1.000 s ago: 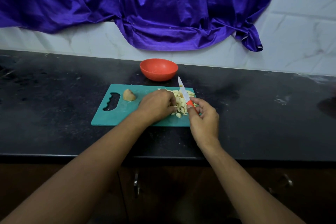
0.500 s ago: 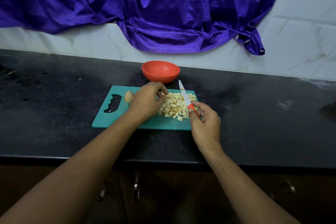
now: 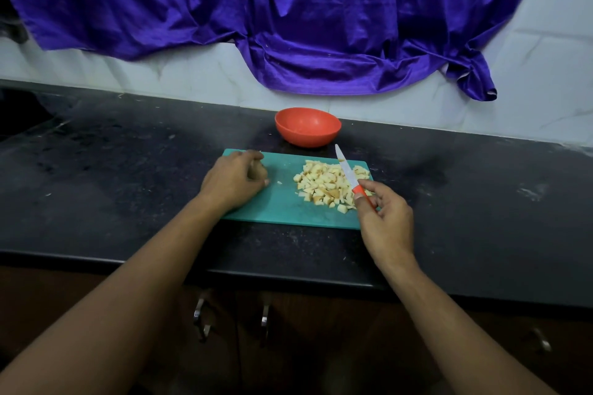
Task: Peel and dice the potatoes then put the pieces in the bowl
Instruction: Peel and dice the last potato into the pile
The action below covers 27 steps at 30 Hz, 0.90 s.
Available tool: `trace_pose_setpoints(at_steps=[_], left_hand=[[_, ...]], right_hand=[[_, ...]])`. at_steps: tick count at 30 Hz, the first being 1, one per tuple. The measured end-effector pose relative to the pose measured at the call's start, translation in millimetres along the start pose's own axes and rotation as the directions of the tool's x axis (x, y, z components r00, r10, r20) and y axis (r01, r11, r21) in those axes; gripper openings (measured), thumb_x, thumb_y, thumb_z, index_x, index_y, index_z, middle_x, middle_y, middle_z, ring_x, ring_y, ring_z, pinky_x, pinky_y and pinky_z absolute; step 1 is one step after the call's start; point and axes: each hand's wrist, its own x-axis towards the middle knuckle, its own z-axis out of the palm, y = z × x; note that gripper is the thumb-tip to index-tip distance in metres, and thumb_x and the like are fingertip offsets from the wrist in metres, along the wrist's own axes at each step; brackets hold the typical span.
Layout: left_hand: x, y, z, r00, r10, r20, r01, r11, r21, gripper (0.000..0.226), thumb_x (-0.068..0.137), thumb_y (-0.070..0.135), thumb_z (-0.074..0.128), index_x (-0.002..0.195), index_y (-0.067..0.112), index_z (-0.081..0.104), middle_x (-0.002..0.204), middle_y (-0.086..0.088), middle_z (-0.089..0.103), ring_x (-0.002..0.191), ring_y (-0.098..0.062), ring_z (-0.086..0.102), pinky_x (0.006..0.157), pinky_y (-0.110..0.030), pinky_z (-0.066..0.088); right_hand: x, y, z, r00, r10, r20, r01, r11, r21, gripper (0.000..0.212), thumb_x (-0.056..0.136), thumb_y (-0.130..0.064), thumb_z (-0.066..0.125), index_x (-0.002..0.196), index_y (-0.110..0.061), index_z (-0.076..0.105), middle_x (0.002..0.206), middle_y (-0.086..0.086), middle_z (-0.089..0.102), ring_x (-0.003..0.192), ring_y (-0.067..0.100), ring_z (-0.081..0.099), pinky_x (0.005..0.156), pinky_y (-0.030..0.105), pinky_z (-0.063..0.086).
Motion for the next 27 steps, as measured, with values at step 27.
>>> trace_pose_setpoints(at_steps=[27], left_hand=[[-51,0,5,0.973,0.233,-0.002,-0.222,0.927,-0.302,0.044,0.087,0.042,0.075,0.128,0.030,0.067,0.117,0.016,0.064,0.100,0.000,0.060,0.090,-0.031,0.054]], right_hand=[[-14,-14,1,0.973,-0.184,0.139,0.216,0.938,-0.271,0.034,0.100,-0.025,0.064,0.134,-0.030,0.067,0.079,-0.013,0.064,0.054,0.006,0.052,0.049,0.016,0.033]])
